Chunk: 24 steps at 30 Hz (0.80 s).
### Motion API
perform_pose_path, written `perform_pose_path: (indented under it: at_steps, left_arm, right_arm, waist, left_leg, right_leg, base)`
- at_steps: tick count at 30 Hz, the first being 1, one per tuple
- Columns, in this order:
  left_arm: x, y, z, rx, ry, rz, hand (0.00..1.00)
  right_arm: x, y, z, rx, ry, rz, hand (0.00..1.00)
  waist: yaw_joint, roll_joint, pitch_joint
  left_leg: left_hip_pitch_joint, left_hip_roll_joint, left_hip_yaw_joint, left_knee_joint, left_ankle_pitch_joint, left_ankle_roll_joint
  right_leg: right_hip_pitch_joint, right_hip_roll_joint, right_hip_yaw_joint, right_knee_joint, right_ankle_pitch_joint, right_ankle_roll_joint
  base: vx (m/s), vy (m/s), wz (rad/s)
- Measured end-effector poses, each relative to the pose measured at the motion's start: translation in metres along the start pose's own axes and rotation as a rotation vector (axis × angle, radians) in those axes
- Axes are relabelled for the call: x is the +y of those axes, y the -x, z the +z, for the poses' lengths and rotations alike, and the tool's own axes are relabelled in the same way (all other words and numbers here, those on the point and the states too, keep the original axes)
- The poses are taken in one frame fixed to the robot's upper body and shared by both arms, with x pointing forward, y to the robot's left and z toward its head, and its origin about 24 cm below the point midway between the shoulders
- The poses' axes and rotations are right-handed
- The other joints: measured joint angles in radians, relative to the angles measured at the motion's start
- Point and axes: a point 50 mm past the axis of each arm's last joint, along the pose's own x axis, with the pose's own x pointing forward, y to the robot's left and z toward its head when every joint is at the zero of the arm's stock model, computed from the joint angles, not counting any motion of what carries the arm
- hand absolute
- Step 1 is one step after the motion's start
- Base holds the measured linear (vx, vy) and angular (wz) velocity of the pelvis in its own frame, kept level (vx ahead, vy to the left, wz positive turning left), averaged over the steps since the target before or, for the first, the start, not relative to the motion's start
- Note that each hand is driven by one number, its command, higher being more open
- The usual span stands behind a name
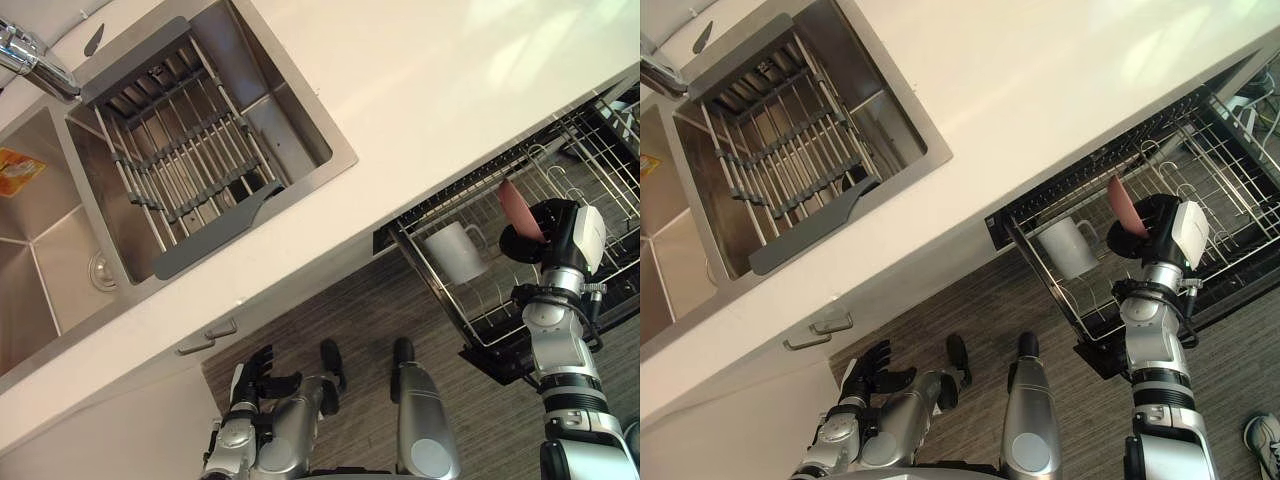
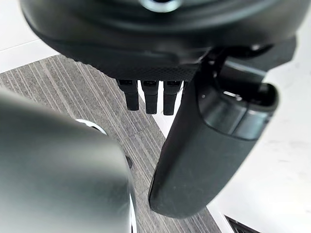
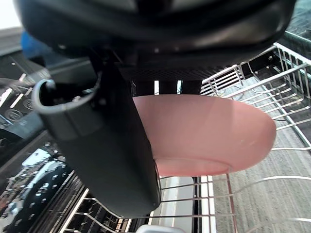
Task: Walk over to the sink, pick up the cup, carry it to the dishwasher, place the cup inside the dishwasher, then close the dishwasher door
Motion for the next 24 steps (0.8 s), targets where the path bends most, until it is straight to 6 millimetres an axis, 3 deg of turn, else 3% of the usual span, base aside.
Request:
perform_pose_path:
  at_steps: [16, 24]
  left_arm:
    - [-0.001, -0.001, 0.003, -0.008, 0.012, 0.004, 0.9]
    - [-0.004, -0.003, 0.007, -0.017, 0.015, -0.001, 0.9]
  right_arm:
    - [-0.002, -0.008, 0.008, 0.006, -0.026, -0.033, 0.9]
    - [-0.002, 0.005, 0.008, -0.015, -0.047, -0.032, 0.9]
  waist:
    - [0.012, 0.001, 0.001]
    - [0.024, 0.0, 0.001]
  left_leg:
    - [-0.026, -0.003, 0.0, 0.003, 0.003, 0.005]
    - [-0.027, -0.001, -0.001, 0.01, 0.003, 0.005]
  right_leg:
    - [-0.026, -0.008, -0.007, 0.015, 0.0, 0.0]
    - [-0.022, -0.008, -0.01, 0.014, 0.0, 0.0]
  base:
    - [-0.01, 0.001, 0.02]
    - [0.0, 0.0, 0.01]
